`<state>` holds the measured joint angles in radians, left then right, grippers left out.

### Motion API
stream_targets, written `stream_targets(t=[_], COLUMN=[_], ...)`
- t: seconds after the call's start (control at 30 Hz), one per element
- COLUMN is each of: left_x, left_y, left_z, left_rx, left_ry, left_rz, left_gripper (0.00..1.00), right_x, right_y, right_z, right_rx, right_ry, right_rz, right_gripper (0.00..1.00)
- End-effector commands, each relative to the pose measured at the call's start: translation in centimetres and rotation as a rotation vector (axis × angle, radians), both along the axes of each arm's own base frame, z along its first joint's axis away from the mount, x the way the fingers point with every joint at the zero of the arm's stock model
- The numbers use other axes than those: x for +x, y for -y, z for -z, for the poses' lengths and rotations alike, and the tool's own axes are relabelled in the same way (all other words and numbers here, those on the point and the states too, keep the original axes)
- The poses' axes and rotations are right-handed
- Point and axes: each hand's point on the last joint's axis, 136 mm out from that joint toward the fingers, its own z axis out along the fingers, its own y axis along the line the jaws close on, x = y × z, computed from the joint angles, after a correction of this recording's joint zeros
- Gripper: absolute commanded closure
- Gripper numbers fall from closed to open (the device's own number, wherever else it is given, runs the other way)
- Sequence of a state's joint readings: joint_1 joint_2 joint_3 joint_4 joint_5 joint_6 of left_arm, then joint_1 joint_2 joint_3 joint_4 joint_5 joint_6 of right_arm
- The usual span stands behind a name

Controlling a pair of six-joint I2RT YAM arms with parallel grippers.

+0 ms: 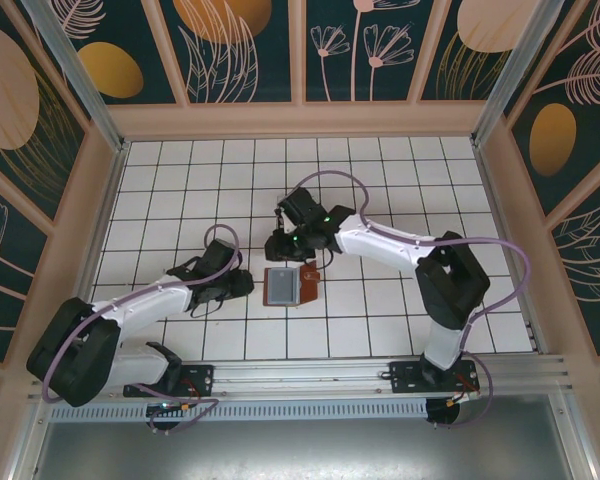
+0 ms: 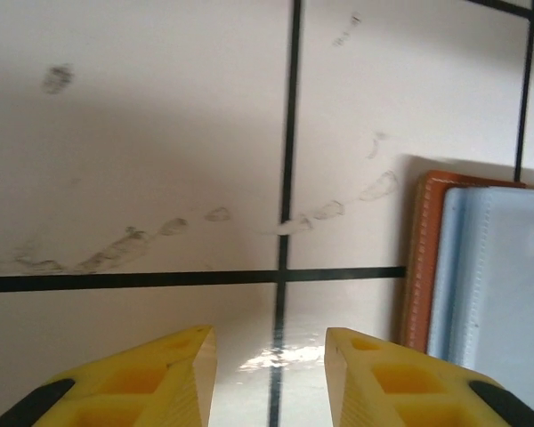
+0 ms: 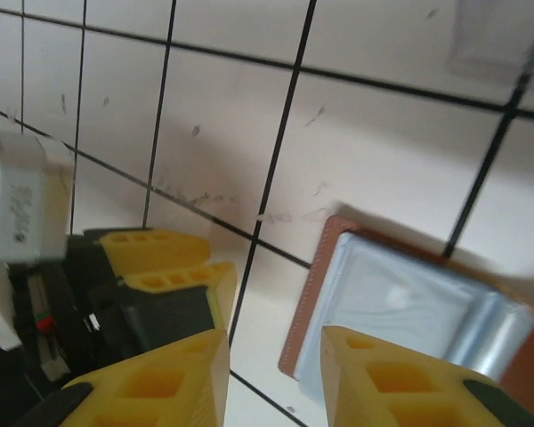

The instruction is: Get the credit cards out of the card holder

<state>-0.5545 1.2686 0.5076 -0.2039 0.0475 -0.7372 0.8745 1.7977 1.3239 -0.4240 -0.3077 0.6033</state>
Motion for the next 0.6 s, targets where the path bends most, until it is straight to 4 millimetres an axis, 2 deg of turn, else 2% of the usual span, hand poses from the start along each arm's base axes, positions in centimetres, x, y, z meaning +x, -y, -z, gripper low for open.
stream_targets(t=[0.0, 0.13, 0.23, 0.57], left_x=[0.2, 0.2, 0.1, 0.0], left_y=[-0.9, -1.2, -1.2, -1.2], left_z=[0.0, 0.0, 0.1, 0.2], left_rx=[-0.019, -0.018, -0.019, -0.021], left_ry=[0.013, 0.013, 0.014, 0.012], left_rz=[-0.022, -0.025, -0.024, -0.018], left_gripper=[0.61, 0.62, 0.61, 0.61], right_x=[-1.4, -1.5, -1.6, -2.8], right_y=[-1.2, -0.4, -0.2, -3.0], right_z=[2.7, 4.7, 5.4, 5.6], right_rx=[-0.045, -0.170, -0.217, -0.105], right_ry=[-0.074, -0.058, -0.058, -0.115], right_rz=[0.039, 0.071, 0.083, 0.038], right_gripper=[0.63, 0.58, 0.57, 0.60])
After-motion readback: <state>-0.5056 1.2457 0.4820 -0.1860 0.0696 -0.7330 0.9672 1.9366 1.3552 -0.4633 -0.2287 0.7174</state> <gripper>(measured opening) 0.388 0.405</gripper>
